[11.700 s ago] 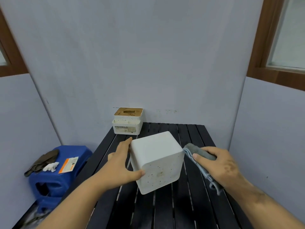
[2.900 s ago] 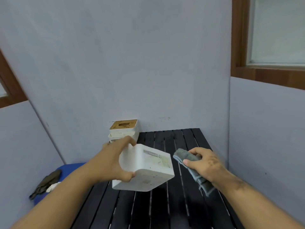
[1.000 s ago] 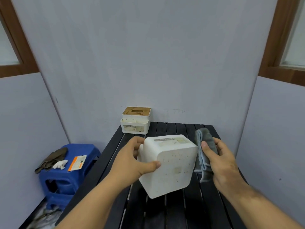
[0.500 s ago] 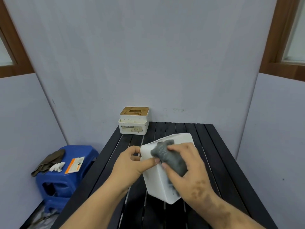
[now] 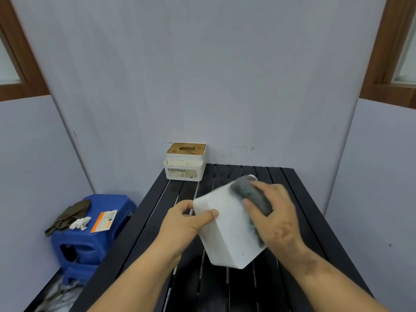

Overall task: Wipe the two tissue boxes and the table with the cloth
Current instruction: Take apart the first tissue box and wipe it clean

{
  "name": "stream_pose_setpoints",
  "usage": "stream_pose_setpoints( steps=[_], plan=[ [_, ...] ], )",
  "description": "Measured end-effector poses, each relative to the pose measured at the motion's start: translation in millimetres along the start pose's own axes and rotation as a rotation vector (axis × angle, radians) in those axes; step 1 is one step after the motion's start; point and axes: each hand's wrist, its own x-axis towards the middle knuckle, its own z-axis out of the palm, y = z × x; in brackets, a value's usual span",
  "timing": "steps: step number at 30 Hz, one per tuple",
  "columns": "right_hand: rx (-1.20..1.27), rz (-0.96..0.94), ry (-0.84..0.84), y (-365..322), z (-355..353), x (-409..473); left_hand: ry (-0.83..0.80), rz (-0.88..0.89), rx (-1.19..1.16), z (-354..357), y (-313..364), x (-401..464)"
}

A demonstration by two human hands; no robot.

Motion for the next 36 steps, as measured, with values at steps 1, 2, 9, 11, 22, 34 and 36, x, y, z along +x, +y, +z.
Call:
stream_pose_setpoints(
  steps=[1, 2, 9, 11, 22, 34, 36],
  plan=[
    [-0.003, 0.088, 0.070, 6, -6, 5, -0.003, -0.002, 0.001, 0, 0, 0],
    [-0.052, 0.133, 0.123, 9, -6, 5, -0.008, -0.002, 0.003, 0, 0, 0],
    [-0.237, -0.318, -0.190, 9, 22, -17, -0.005, 0.004, 0.001, -6, 0, 5],
    [-0.239, -0.173, -0.066, 25, 8, 2, -0.006, 0.001, -0.011, -7, 0, 4],
    [-0.231, -0.114, -0.032, 19, 4, 10, -0.045, 0.025, -0.008, -10, -4, 5],
    [-0.348, 0.042, 0.018, 28, -5, 5, -0.069, -0.010, -0.026, -13, -8, 8],
    [-0.397, -0.025, -0.020, 23, 0, -8, -0.065, -0.012, -0.010, -14, -9, 8]
  ],
)
